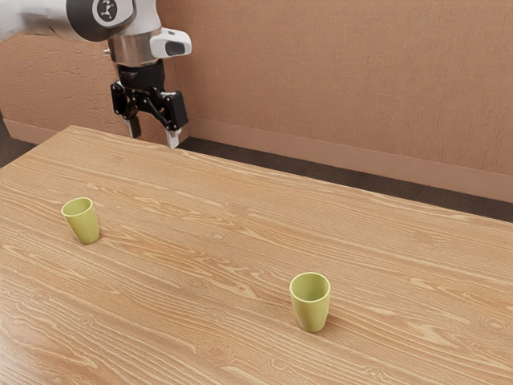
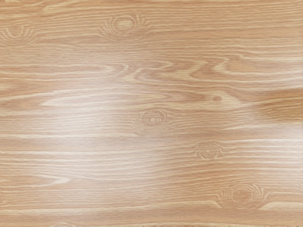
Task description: Place the left cup onto the right cup
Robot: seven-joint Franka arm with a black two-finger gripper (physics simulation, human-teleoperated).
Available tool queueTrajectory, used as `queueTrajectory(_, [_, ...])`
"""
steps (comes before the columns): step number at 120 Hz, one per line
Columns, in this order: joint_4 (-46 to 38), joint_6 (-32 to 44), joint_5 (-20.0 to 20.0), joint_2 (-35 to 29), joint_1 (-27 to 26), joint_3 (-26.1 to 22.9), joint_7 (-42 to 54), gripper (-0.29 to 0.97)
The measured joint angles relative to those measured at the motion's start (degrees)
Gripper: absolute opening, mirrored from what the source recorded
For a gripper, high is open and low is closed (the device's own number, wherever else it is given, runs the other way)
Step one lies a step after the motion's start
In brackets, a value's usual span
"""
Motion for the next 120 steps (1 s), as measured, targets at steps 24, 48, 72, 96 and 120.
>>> queueTrajectory(24, [-0.05,-0.02,0.0,0.06,-0.19,0.05,0.4,0.68])
queueTrajectory(48, [-1.13,0.25,0.0,-0.14,0.24,0.19,0.9,0.68])
queueTrajectory(72, [-2.48,0.53,0.05,-0.65,1.24,0.29,1.75,0.68])
queueTrajectory(96, [-5.32,0.96,0.33,-2.22,2.37,0.62,2.51,0.68])
queueTrajectory(120, [-7.73,2.21,0.73,-2.82,3.85,0.77,3.18,0.68])
